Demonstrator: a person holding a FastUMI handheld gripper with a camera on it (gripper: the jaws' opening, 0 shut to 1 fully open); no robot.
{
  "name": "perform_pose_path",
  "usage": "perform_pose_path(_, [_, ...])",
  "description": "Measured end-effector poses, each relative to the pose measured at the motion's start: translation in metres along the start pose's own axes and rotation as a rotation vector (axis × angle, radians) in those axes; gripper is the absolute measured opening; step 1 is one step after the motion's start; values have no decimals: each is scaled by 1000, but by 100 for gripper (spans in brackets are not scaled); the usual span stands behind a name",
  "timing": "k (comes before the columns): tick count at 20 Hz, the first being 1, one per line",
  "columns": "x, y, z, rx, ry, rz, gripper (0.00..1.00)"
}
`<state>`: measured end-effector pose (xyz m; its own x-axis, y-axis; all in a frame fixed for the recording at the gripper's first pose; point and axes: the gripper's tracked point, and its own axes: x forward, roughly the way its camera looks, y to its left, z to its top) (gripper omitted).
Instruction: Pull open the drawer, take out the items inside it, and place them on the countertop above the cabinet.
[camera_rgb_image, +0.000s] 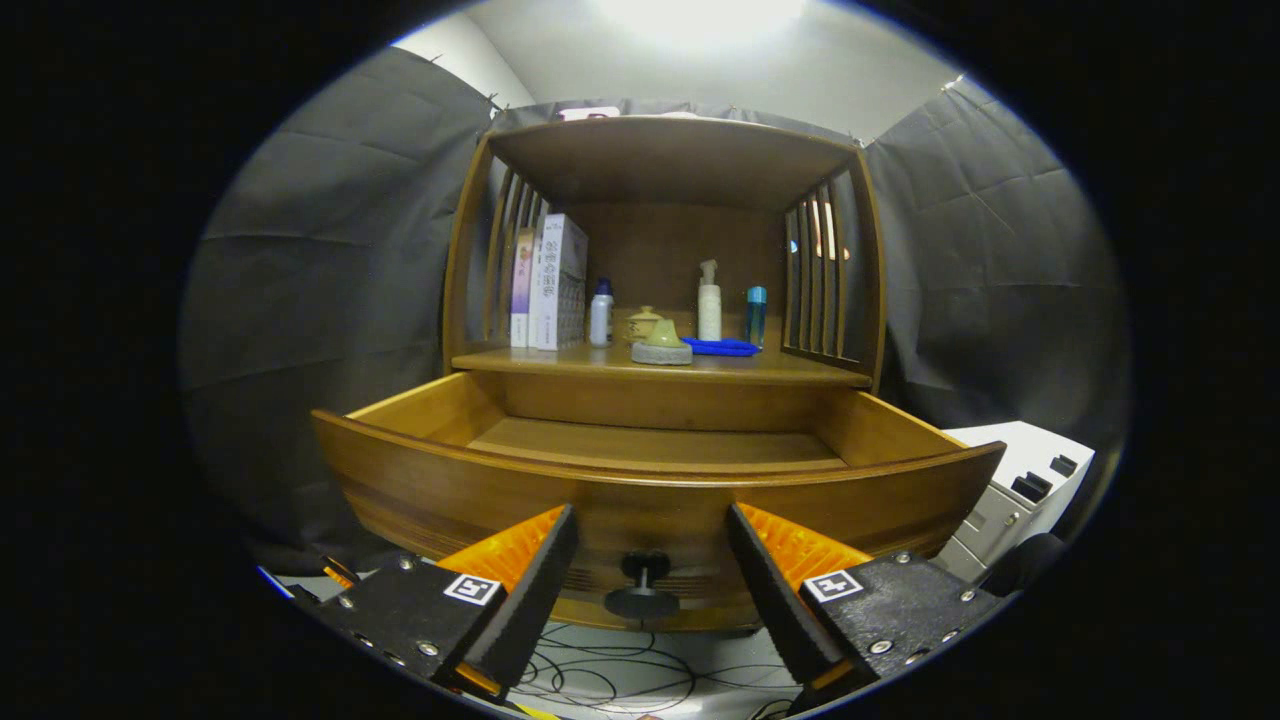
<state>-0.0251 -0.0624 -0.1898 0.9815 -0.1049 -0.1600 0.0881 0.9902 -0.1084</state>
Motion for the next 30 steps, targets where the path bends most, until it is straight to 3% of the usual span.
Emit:
perform_pose_path(15, [31,9,4,46,33,27,95])
perform_pose_path(30, [152,11,21,-49,17,-4,95])
